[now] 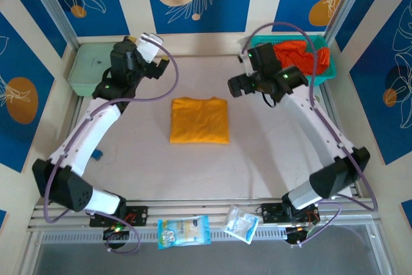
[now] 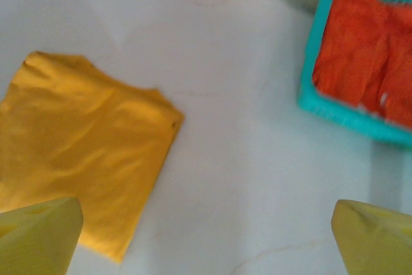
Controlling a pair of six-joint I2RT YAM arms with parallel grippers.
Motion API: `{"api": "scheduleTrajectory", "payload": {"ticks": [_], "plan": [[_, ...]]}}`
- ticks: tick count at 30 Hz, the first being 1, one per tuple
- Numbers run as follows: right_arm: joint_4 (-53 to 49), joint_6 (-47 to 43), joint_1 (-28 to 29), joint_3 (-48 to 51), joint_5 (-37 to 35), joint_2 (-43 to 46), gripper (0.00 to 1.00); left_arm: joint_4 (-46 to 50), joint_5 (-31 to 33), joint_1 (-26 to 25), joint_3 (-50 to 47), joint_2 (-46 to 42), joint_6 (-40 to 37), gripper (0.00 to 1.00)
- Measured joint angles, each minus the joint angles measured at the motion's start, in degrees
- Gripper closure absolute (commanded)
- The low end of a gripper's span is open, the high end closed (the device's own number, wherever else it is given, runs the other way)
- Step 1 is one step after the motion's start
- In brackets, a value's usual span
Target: Fold and stack the t-shirts
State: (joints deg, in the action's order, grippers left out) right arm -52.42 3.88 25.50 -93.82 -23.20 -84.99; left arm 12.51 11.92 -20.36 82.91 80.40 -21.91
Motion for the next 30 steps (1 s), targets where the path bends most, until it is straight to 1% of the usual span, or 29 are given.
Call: {"api": "scheduleTrajectory", "payload": {"ticks": [2, 4, 6, 8, 9, 13, 15, 17, 20, 23, 30], "plan": [[0.0, 5.4, -1.3, 4.6, 2.3, 2.3, 0.11, 6.8, -1.1, 0.0, 1.5, -1.5, 4.7, 0.16], [0.0, 9.9, -1.9, 8.6, 3.9, 2.9, 0.11, 13.9, -2.1, 0.0, 2.7, -1.8, 9.2, 0.21], [0.3, 14.1, -1.5, 12.5, 5.9, 2.9, 0.11, 20.6, -2.9, -0.4, 2.9, -1.4, 13.6, 0.24], [0.7, 18.3, -0.3, 16.5, 7.4, 2.6, 0.12, 26.9, -2.9, -1.7, 2.6, -0.1, 17.9, 0.24], [1.2, 20.2, 0.5, 18.0, 7.9, 2.3, 0.14, 28.8, -2.7, -2.6, 2.1, 0.6, 19.8, 0.24], [3.8, 26.1, 4.0, 21.4, 9.4, -2.0, 0.21, 34.7, -2.1, -9.7, -0.3, 6.7, 27.3, 0.27], [5.5, 28.0, 5.6, 21.4, 9.5, -5.5, 0.22, 35.9, -1.9, -12.1, -1.0, 10.8, 30.7, 0.28], [7.1, 29.5, 6.7, 21.4, 9.5, -8.8, 0.26, 36.5, -1.5, -13.1, -1.9, 14.4, 34.3, 0.28], [8.9, 31.0, 7.7, 21.2, 9.7, -13.2, 0.29, 36.7, -0.1, -12.8, -3.4, 16.9, 39.2, 0.28], [10.5, 31.9, 7.7, 21.0, 9.7, -16.7, 0.31, 36.0, 0.1, -12.3, -5.0, 17.5, 42.8, 0.27], [13.3, 32.6, 6.9, 20.0, 10.1, -22.7, 0.33, 29.8, -3.4, -11.2, -7.0, 22.4, 46.9, 0.29]]}}
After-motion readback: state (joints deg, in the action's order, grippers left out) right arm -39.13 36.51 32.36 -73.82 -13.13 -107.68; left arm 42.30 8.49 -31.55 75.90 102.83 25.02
